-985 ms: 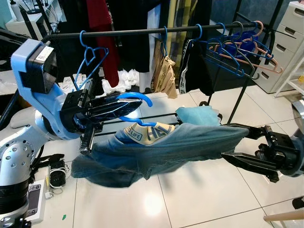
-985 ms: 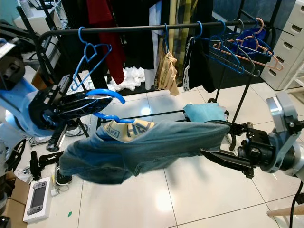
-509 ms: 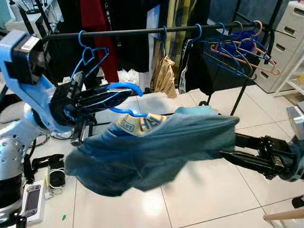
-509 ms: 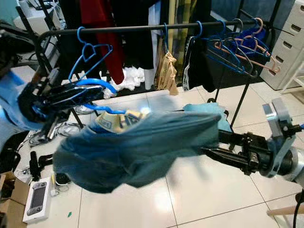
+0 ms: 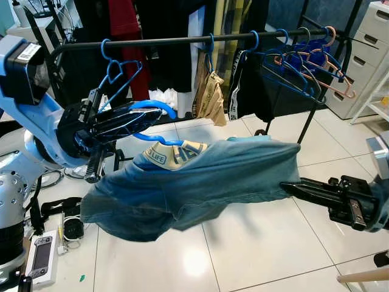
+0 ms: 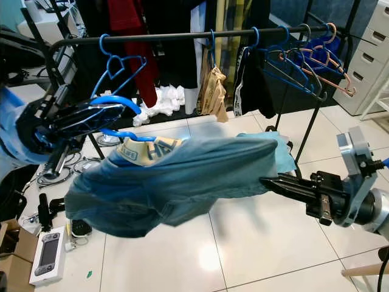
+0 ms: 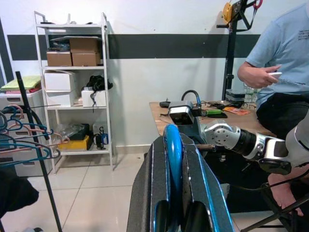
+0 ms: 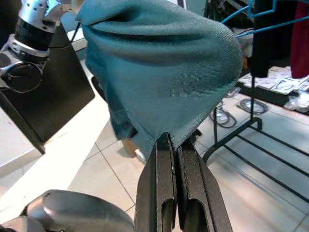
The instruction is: Hang hanger
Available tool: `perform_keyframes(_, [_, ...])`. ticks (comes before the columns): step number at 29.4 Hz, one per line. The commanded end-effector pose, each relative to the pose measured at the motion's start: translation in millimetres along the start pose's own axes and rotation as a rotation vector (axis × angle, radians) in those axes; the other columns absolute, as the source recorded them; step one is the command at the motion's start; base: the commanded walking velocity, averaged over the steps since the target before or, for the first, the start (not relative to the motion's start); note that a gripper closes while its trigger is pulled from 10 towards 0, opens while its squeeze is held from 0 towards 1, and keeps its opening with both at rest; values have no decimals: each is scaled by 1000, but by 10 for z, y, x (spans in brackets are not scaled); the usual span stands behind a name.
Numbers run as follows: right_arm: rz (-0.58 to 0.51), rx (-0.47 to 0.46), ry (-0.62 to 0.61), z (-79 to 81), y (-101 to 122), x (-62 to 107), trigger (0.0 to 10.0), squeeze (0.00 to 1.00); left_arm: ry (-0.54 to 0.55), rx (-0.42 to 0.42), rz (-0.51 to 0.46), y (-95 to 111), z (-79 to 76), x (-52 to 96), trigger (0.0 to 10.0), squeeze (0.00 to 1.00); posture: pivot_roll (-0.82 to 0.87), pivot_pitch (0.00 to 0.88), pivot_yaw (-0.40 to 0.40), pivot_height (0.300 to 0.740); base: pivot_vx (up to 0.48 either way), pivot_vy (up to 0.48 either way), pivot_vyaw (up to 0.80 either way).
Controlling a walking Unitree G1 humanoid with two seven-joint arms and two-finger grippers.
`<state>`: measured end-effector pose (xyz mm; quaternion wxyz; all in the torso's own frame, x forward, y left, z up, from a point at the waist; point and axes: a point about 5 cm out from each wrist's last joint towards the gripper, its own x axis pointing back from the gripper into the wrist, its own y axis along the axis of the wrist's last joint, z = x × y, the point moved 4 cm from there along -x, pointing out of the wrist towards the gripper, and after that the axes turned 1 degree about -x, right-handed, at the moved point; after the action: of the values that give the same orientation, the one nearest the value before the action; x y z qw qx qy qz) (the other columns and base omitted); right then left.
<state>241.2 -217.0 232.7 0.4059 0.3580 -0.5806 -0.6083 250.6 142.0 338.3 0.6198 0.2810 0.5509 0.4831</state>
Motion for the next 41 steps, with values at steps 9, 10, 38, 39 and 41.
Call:
perform_keyframes(9, [-68,30,-68,-108,61,-13,0,0,-46,5,-16,43,-87,-32,10000,0,-74,88,54,740,0,0,0])
perform_keyframes(10, [-68,30,-68,-108,61,-13,0,0,-46,5,-16,43,-87,-32,10000,0,-74,88,54,740,0,0,0])
perform_keyframes(38, [-96,-24,28,4,54,-154,0,0,-110,25,-42,65,-161,-135,10000,0,-72,89,56,740,0,0,0])
perform_keyframes(39, [-96,-24,28,4,54,-154,0,0,-110,25,-42,65,-161,-135,10000,0,-72,89,56,740,0,0,0])
perform_keyframes(41, [-98,-24,31,7,55,-160,0,0,-114,31,-46,59,-171,-143,10000,0,-72,89,56,740,0,0,0])
